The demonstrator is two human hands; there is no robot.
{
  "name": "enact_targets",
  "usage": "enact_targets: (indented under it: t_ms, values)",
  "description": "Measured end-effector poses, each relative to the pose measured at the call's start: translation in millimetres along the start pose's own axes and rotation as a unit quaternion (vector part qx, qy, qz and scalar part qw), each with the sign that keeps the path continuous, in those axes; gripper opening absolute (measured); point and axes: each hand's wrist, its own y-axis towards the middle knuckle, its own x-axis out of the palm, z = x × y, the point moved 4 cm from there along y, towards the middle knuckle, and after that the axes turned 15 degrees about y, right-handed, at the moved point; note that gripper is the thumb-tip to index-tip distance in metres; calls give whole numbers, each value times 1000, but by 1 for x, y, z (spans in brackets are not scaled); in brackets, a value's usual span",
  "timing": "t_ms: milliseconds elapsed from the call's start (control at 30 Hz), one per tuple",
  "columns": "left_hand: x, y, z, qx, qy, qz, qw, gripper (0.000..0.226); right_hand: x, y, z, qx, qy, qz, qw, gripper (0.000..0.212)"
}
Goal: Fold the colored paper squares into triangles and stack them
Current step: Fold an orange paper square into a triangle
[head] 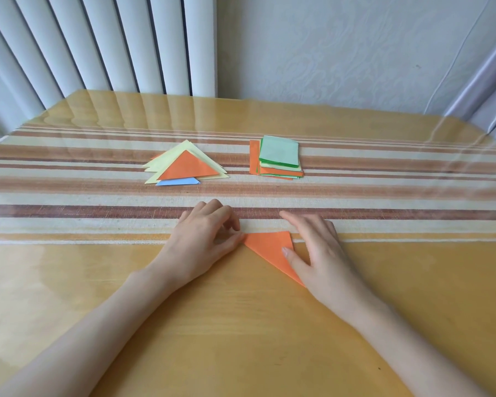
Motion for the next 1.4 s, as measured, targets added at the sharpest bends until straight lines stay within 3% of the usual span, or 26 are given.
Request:
enact_targets:
  t_ms: [133, 267, 433, 600, 700, 800, 900, 1000, 1200, 1400]
  values:
    - [-7, -3, 6, 79, -7, 19, 997, 27, 11, 0, -1, -91, -141, -38, 985, 62]
    - [-14, -14, 13, 173, 136, 48, 974, 43, 17, 1, -7, -155, -262, -68, 950, 77]
    - [-18, -21, 20, 146, 160, 25, 976, 49, 4, -15, -13, -182, -306, -59, 933, 74]
    - [-23, -18, 27, 71, 104, 3, 992, 42, -12, -36, -6, -152, -244, -39, 957, 76]
    - [-23, -11, 33, 39, 110, 2, 993, 44, -23, -42, -8, -132, -129, 5, 983, 51]
    - [-15, -2, 33, -6, 113, -36, 993, 40, -27, -38, -11, -23, -37, 61, 997, 34]
    - [-6, 0, 31, -46, 75, -64, 994, 44, -14, -31, -6, 72, -80, 64, 992, 58]
    - [-5, 1, 30, -75, 49, -83, 993, 43, -6, -27, -1, 102, -92, 37, 990, 59]
    - [-14, -10, 29, -83, -49, -75, 993, 35, -7, -23, 0, 102, -47, 22, 993, 48]
    - [-22, -30, 20, -125, -147, -45, 980, 27, 1, -13, -8, 62, 27, 57, 996, 7]
